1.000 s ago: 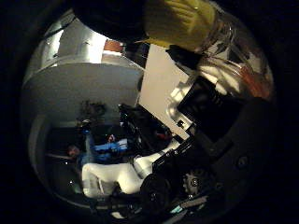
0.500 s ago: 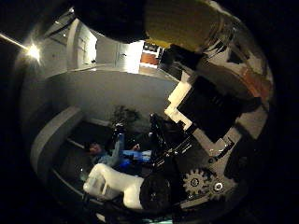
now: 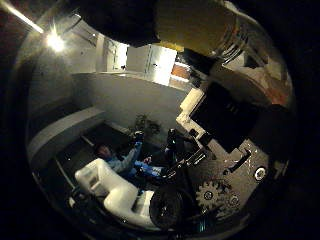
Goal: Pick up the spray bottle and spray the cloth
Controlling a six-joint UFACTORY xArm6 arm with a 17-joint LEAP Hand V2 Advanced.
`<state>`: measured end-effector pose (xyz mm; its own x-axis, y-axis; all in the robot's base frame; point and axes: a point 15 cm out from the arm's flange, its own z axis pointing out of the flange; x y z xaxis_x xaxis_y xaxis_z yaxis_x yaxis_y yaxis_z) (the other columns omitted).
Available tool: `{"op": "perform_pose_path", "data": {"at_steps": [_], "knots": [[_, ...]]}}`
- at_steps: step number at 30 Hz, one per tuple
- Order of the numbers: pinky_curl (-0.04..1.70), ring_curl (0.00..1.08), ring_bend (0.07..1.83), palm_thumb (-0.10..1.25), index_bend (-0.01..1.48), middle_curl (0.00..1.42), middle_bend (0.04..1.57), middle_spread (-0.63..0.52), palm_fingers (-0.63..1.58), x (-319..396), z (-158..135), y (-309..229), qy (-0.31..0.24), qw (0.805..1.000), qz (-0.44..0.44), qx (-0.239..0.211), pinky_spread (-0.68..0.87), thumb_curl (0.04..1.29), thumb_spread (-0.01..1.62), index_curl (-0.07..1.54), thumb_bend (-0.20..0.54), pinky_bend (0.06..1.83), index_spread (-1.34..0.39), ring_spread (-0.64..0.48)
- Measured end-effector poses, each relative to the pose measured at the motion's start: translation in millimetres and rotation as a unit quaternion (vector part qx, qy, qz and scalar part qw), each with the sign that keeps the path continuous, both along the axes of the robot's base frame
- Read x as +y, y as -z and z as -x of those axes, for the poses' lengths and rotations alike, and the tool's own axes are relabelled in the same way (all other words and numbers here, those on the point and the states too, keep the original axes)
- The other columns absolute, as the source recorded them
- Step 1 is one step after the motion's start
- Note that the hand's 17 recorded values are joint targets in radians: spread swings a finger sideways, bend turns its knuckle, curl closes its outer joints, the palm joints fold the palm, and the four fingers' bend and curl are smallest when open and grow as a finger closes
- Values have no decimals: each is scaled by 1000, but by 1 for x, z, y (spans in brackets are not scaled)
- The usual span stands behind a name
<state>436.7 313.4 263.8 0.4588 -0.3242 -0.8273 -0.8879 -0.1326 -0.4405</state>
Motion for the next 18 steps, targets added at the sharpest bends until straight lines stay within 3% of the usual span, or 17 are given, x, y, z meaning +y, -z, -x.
{"op": "perform_pose_path", "data": {"at_steps": [18], "knots": [[998,547,1438,995,1144,563,1325,-56,1230,-6,-26,79,16,999,34,-13,-231,717,949,663,-17,1059,-176,-134]]}}
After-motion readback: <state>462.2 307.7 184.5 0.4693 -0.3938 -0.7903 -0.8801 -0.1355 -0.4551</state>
